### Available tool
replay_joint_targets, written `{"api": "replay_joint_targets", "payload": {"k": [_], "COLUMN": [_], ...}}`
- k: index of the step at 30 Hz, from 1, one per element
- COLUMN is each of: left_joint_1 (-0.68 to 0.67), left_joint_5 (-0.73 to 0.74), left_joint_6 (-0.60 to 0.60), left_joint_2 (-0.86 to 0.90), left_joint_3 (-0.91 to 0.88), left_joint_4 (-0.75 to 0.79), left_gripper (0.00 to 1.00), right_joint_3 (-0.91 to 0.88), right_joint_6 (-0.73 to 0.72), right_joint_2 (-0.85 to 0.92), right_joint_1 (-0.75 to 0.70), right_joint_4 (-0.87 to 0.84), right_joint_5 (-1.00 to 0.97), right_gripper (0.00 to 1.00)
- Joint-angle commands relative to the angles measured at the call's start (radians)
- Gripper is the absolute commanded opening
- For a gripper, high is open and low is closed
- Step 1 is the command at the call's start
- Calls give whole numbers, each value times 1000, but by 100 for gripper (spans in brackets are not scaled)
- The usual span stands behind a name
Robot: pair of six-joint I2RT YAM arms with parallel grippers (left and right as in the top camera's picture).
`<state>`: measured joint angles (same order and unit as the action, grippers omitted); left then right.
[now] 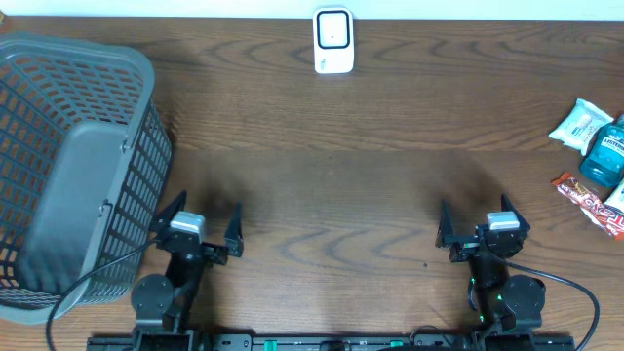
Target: Scan the item barcode
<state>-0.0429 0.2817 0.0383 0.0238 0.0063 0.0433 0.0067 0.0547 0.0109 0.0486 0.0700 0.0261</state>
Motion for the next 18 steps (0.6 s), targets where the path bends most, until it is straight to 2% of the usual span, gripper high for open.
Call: {"api": "replay_joint_targets", "payload": {"k": [1, 7, 14, 18], "left_joint_1": [-13, -13, -13, -13], "left_joint_5": [-14, -67, -192, -197], "left_joint_6": [140, 159, -8, -11], "left_joint_2": [-21, -22, -22, -23], "left_joint_3": [-2, -2, -3, -3], "left_joint_4": [-3, -66, -111, -111], "left_gripper": [99, 99, 99, 99], "right_joint_3": [-1, -1, -1, -1], "right_joint_6": [-13, -13, -13, -13], "right_joint_2": [-5, -5, -5, -5], "right_joint_1": [-10, -10, -10, -10], "right_joint_4": [5, 5, 5, 5], "right_joint_5": [-9, -9, -9, -9], "right_gripper": [99, 99, 99, 99]}}
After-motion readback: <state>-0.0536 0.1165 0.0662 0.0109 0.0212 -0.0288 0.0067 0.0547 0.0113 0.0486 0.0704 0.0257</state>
